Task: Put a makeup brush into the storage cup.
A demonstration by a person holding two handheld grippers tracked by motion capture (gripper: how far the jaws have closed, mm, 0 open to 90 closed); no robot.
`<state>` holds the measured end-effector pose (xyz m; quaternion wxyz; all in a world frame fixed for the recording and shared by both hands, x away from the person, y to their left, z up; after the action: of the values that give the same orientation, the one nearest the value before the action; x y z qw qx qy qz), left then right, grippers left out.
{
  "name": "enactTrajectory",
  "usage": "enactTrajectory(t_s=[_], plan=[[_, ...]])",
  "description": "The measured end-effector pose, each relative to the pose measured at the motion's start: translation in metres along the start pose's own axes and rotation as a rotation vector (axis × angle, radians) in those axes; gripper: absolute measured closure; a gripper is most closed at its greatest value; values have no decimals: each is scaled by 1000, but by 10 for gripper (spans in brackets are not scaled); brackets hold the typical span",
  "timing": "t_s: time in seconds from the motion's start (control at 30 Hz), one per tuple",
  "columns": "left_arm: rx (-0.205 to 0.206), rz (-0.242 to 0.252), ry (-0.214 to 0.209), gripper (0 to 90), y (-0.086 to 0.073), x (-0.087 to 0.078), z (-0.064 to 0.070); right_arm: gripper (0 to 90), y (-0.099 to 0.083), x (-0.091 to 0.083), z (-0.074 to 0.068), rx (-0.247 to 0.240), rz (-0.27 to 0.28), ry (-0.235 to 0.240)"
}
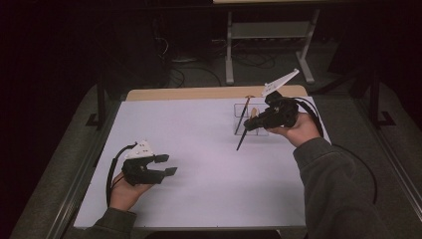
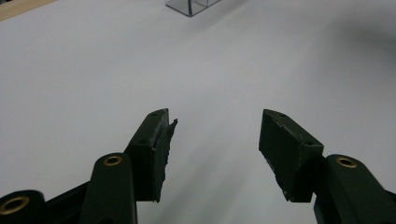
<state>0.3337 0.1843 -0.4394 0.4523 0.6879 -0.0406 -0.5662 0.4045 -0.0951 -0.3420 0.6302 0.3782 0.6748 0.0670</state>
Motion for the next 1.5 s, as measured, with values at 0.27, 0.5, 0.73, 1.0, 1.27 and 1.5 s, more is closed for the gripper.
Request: enactTrajectory(t_s=[0.27,0.5,0.73,1.0,1.27,1.5], plan=[[-1,-3,0,419,0,0,0,825,1,-5,5,13,5,-7],[-9,-4,2,410,-1,1,0,825,4,-12,10,12,-1,-27],[-12,-8,5,401,-2,1,-1,825,5,-19,13,18,0,-42],[-10,-6,9,401,-3,0,-3,825,7,-26,20,20,1,-58],[-21,-7,9,399,-4,0,-4,825,7,-30,27,30,-3,-72],[-21,-6,14,393,-5,-3,-6,825,8,-35,35,44,-4,-91]])
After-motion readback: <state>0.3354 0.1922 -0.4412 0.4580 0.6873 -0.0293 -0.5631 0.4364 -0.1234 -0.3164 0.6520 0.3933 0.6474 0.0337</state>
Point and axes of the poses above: each handheld gripper's, and its own axes: x roughly forward along the jaws, y roughly out of its top, z roughly to its right, the point moved 9 cm from there along x, roughly forward along the jaws, and after that the axes turned 11 degrees about -z, right-handed, at the moved point
